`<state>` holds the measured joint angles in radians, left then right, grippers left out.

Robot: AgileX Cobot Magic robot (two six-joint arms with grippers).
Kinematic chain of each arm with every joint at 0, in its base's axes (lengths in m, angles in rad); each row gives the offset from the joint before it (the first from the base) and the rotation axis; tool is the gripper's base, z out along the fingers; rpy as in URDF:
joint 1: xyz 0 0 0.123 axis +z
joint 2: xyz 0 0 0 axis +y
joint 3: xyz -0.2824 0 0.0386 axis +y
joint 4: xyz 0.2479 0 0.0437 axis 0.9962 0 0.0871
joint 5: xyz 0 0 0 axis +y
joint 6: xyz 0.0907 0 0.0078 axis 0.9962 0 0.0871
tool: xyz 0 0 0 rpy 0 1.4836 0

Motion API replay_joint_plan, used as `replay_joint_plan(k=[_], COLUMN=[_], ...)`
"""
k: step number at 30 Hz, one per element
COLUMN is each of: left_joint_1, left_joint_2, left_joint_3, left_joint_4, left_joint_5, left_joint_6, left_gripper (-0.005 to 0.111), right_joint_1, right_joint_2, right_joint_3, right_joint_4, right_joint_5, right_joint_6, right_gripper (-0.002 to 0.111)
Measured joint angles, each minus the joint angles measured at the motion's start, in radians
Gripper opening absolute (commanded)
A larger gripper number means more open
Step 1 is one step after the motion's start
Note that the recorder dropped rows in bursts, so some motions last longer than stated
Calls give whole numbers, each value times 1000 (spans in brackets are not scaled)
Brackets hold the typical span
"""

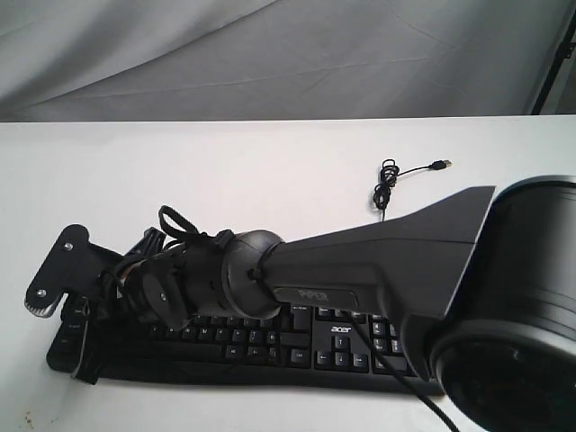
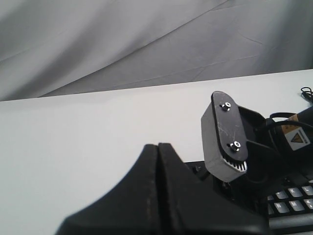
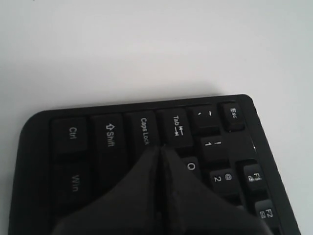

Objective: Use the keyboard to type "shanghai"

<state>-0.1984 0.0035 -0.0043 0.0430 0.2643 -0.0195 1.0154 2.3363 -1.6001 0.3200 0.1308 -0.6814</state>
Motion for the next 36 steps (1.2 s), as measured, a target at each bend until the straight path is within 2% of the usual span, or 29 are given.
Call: replay_joint_plan(k=[8,21,28,36], left_joint_1=[0,0,0,0], left_joint_2=[0,0,0,0], left_joint_3=[0,0,0,0], left_joint_4=[0,0,0,0], left_joint_5=[0,0,0,0], left_joint_6=[0,0,0,0], left_gripper=[0,0,0,0], right_joint_1=[0,-119,-130,-137], right_joint_2=[-80,-350,-326,-303], right_joint_3=[44,457,481,481], right_joint_4=[-42,-16,7,89], right_joint_5=[22,-87,-124,-131], right_joint_6=[0,8,11,-116], right_gripper=[0,0,0,0])
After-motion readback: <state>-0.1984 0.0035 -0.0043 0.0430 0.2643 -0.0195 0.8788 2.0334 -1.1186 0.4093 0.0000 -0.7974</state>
